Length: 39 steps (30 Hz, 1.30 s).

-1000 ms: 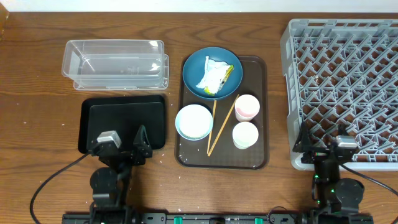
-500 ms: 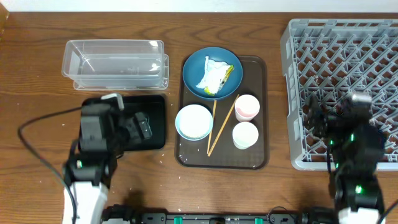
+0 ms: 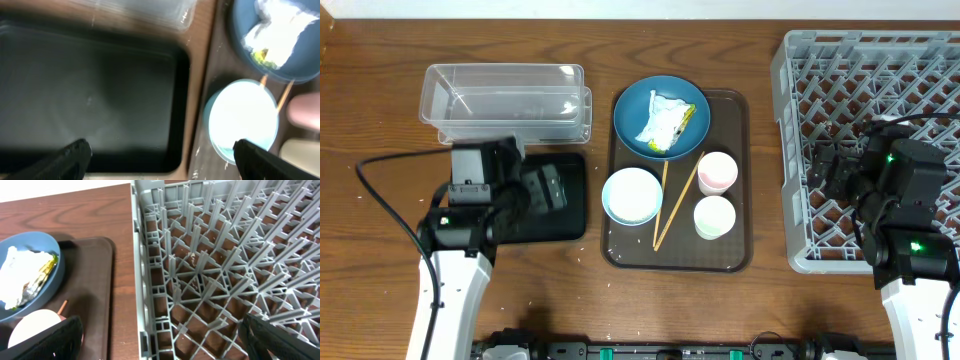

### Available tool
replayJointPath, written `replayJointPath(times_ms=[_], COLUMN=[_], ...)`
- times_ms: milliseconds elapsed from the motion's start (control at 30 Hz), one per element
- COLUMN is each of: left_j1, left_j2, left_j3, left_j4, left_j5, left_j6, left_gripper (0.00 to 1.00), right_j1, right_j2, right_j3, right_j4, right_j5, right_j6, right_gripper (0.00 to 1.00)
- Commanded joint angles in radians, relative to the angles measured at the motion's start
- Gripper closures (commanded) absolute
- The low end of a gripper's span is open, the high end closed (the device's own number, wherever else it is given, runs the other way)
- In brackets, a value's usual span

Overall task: Sort waste into correct bins and load items into the dishwasher rack
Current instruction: 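Reach the left gripper to the blue plate and grasp the white tissue, then carry the tissue left and drop it into the clear bin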

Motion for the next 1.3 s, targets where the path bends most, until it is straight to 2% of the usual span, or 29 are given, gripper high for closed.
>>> replayJointPath(times_ms=[0,167,367,600,967,1033,1100,1267], left_j1=[-0.004,-0.055,-0.183,-0.308,-0.423,-0.437,-0.444,-0.443], left_j2=[0.050,0.200,0.414,0.625,0.884,0.909,0.922,0.923], left_j3=[0.088,0.227,0.364,0.371,0.371,0.371,0.371,0.371], left_j4=[0.050,0.121,0.282,0.519,0.650,0.658,0.657,0.657], left_j5=[0.027,0.027,0.026,0.015,0.016,0.015,0.015,0.015], left_j6=[0.014,0.042,0.119,0.124,0.123,0.124,0.124,0.124], left_gripper=[0.06,0.06,0.06,0.06,0.07,0.12,0.24,0.71], right_j1=[0.020,0.020,0.020,0.020,0.020,0.020,0.020,0.020], right_j2=[0.000,0.000,0.000,0.000,0.000,0.000,0.000,0.000], right_j3=[0.024,0.024,0.024,0.024,0.024,0.024,0.024,0.024], right_j4=[0.008,0.010,0.010,0.010,0.010,0.010,0.010,0.010], right_j5=[-0.049,-0.055,-0.055,-0.055,-0.055,-0.055,-0.055,-0.055], right_j6=[-0.003,-0.003,-0.003,-0.003,-0.003,-0.003,-0.003,-0.003], right_gripper=[0.01,0.01,0.01,0.01,0.01,0.01,0.01,0.01])
